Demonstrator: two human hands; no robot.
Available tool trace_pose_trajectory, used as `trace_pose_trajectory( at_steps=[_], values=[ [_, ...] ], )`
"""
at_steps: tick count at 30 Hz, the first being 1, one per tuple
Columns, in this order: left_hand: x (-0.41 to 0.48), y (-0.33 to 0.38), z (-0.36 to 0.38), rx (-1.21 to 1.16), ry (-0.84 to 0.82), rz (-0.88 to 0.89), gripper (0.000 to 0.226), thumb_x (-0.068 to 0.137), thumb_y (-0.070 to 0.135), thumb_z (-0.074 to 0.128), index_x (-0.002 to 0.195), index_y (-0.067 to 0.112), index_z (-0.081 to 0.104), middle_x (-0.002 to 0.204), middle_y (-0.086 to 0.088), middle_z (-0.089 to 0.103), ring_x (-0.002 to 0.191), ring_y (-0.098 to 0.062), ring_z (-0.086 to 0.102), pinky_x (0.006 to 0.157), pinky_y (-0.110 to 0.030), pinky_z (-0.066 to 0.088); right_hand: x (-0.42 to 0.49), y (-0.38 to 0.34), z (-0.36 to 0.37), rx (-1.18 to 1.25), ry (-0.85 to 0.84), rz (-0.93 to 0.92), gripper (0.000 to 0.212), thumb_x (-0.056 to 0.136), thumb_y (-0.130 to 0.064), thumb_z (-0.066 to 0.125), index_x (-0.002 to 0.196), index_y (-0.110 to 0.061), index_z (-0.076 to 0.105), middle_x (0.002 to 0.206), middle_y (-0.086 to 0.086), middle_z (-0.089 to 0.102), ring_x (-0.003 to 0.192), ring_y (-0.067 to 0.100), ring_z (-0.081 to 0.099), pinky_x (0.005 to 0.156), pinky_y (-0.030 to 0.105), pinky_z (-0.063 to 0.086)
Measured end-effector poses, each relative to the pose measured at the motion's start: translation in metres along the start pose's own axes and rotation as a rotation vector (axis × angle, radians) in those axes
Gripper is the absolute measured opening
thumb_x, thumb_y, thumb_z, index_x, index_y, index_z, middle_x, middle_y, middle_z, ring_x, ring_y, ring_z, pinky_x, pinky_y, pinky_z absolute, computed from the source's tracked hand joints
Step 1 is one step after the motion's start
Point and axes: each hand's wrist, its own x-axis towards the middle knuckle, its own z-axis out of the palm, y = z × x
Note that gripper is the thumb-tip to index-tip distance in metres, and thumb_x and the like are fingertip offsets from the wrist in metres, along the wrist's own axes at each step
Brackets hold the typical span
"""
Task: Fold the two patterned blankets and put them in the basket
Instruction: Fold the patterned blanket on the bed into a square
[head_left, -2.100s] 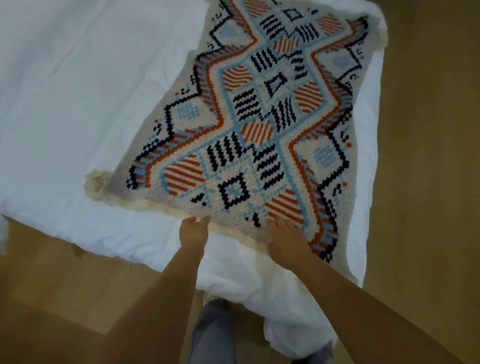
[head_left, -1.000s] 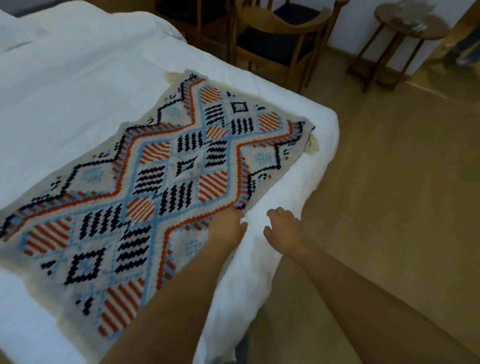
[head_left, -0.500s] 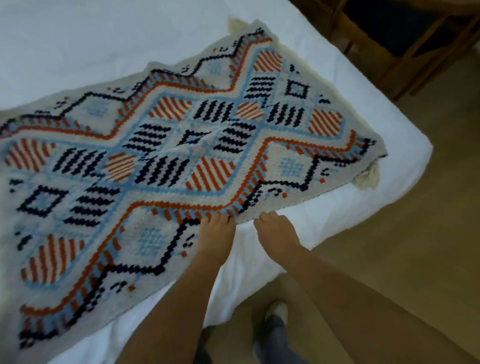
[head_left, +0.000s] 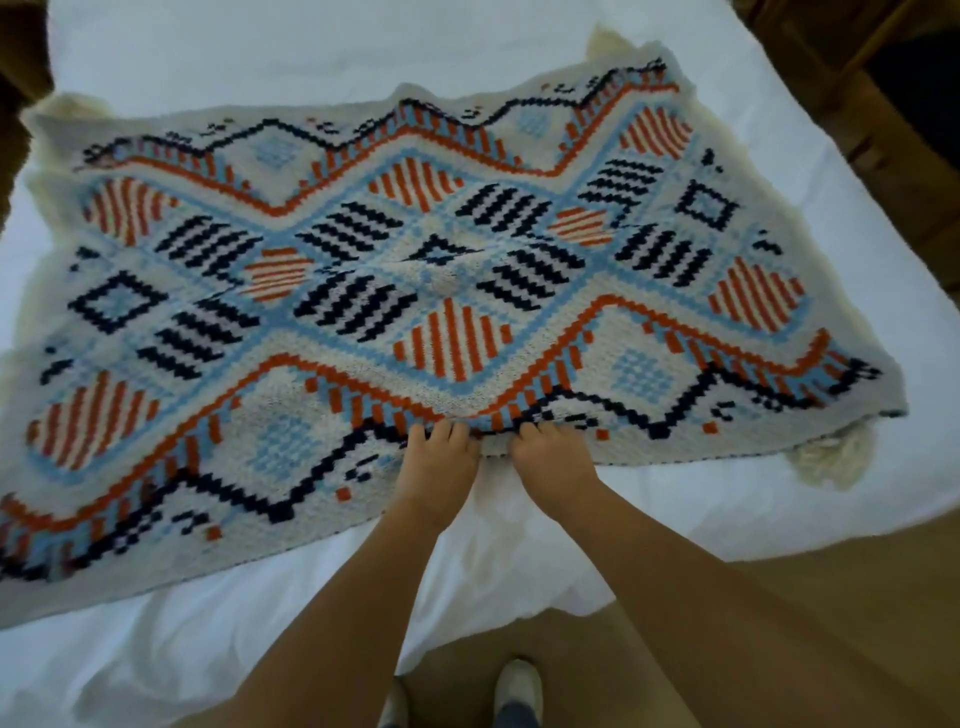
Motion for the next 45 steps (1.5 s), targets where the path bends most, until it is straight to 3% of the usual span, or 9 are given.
trace_pose_trajectory(
  at_steps=[2, 9, 13, 15, 17, 20, 33, 37, 45],
  values=[
    [-0.004, 0.004, 0.003, -0.09, 0.03, -0.034, 0.025, 0.097, 0.017, 0.034, 0.119, 0.011, 0.044, 0.123, -0.009, 0.047, 0.113, -0.029, 0.043, 0.097, -0.043, 0.031, -0.003, -0.002, 0.003, 0.013, 0.059, 0.013, 0.028, 0.03, -0.027, 0.088, 0.045, -0.022, 0.065, 0.047, -0.006, 0.059, 0.045, 0.009, 0.058, 0.043, 0.016, 0.047],
    [-0.062, 0.035, 0.014, -0.299, -0.03, -0.043, 0.027, 0.094, 0.015, 0.036, 0.12, 0.011, 0.042, 0.115, -0.007, 0.051, 0.101, -0.024, 0.051, 0.083, -0.032, 0.04, -0.052, -0.002, 0.016, 0.226, -0.265, -0.047, 0.02, 0.09, -0.009, 0.044, 0.098, -0.004, 0.061, 0.104, 0.015, 0.063, 0.095, 0.029, 0.058, 0.071, 0.032, 0.044],
    [-0.081, 0.046, 0.009, -0.311, -0.057, 0.002, 0.032, 0.07, 0.02, 0.074, 0.098, 0.01, 0.062, 0.092, -0.007, 0.063, 0.079, -0.021, 0.062, 0.064, -0.028, 0.05, -0.067, -0.009, 0.017, 0.192, -0.366, -0.096, 0.02, 0.089, -0.005, 0.042, 0.075, -0.007, 0.056, 0.072, 0.009, 0.051, 0.069, 0.023, 0.051, 0.063, 0.029, 0.035],
    [-0.081, 0.045, 0.007, -0.364, -0.086, -0.035, 0.026, 0.091, 0.017, 0.047, 0.116, 0.012, 0.05, 0.113, -0.006, 0.055, 0.099, -0.022, 0.055, 0.078, -0.03, 0.046, -0.063, -0.009, 0.014, 0.196, -0.347, -0.088, 0.022, 0.089, -0.006, 0.043, 0.069, -0.011, 0.047, 0.064, 0.004, 0.04, 0.058, 0.019, 0.042, 0.059, 0.027, 0.035],
    [-0.075, 0.042, 0.004, -0.405, -0.043, -0.067, 0.026, 0.097, 0.018, 0.033, 0.12, 0.014, 0.044, 0.118, -0.003, 0.052, 0.104, -0.021, 0.051, 0.08, -0.03, 0.043, -0.061, -0.005, 0.008, 0.26, -0.308, -0.074, 0.012, 0.089, -0.011, 0.044, 0.088, -0.01, 0.056, 0.082, 0.008, 0.054, 0.074, 0.022, 0.053, 0.062, 0.028, 0.037],
    [-0.062, 0.036, -0.018, -0.419, 0.015, -0.071, 0.025, 0.097, 0.025, 0.033, 0.115, 0.016, 0.048, 0.113, -0.001, 0.054, 0.1, -0.019, 0.052, 0.078, -0.03, 0.042, -0.064, 0.007, -0.001, 0.363, -0.203, -0.02, 0.022, 0.091, -0.021, 0.043, 0.102, -0.008, 0.057, 0.106, 0.01, 0.058, 0.097, 0.027, 0.056, 0.069, 0.029, 0.038],
    [0.06, 0.037, -0.129, -0.445, 0.086, 0.057, 0.026, 0.098, 0.027, 0.032, 0.11, 0.013, 0.05, 0.106, -0.006, 0.057, 0.093, -0.023, 0.055, 0.073, -0.034, 0.044, -0.028, 0.117, -0.034, 0.481, -0.114, 0.42, 0.028, 0.094, -0.021, 0.039, 0.114, -0.007, 0.052, 0.118, 0.01, 0.055, 0.107, 0.026, 0.051, 0.081, 0.033, 0.047],
    [0.11, 0.071, -0.163, -0.451, 0.064, 0.1, 0.028, 0.099, 0.03, 0.033, 0.11, 0.013, 0.051, 0.108, -0.006, 0.056, 0.095, -0.024, 0.055, 0.071, -0.033, 0.041, -0.027, 0.173, -0.033, 0.475, -0.066, 0.503, 0.033, 0.096, -0.022, 0.037, 0.124, -0.007, 0.048, 0.125, 0.012, 0.051, 0.115, 0.027, 0.047, 0.091, 0.035, 0.042],
    [0.244, 0.19, -0.227, -0.507, 0.04, 0.099, 0.027, 0.1, 0.028, 0.032, 0.101, 0.011, 0.053, 0.101, -0.008, 0.058, 0.085, -0.025, 0.056, 0.065, -0.032, 0.04, -0.021, 0.333, -0.004, 0.623, -0.007, 0.75, 0.018, 0.094, -0.02, 0.041, 0.105, -0.011, 0.052, 0.116, 0.011, 0.053, 0.109, 0.026, 0.049, 0.084, 0.034, 0.044]
  ],
)
